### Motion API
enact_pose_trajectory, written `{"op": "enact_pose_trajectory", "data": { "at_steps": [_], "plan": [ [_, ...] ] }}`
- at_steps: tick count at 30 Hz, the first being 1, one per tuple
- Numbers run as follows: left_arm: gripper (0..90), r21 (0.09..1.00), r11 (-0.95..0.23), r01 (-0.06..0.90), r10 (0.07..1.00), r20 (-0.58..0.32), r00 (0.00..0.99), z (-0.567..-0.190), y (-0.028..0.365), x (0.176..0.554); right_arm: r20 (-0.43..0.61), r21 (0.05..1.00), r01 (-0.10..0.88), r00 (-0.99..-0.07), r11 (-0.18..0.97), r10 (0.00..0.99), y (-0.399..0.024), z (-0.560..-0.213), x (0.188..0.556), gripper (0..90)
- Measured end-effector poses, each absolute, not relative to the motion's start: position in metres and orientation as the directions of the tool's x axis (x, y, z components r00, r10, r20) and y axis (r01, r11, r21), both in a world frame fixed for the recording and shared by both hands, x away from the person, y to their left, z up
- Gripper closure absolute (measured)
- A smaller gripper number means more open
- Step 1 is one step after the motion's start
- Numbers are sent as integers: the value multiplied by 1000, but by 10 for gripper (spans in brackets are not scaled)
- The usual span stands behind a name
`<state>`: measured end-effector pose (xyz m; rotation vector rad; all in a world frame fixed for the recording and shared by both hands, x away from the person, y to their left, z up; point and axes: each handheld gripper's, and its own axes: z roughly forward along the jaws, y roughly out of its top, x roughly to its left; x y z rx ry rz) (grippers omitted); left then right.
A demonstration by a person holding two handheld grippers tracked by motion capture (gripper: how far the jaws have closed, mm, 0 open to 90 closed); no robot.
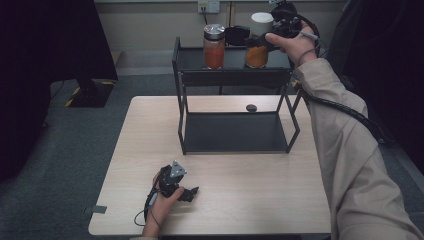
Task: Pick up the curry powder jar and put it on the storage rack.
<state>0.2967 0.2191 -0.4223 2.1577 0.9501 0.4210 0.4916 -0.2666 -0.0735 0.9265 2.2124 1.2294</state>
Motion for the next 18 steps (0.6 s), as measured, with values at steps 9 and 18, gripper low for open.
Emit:
{"op": "enact_pose_trajectory", "data": {
  "at_steps": [9,18],
  "plan": [
    [0,733,-461,500,739,5,674,-422,219,297,-11,874,351,-678,337,735,-283,-79,480,12],
    [0,732,-461,501,739,5,674,-422,219,297,-21,874,344,-680,344,733,-287,-82,462,11]
  ]
}}
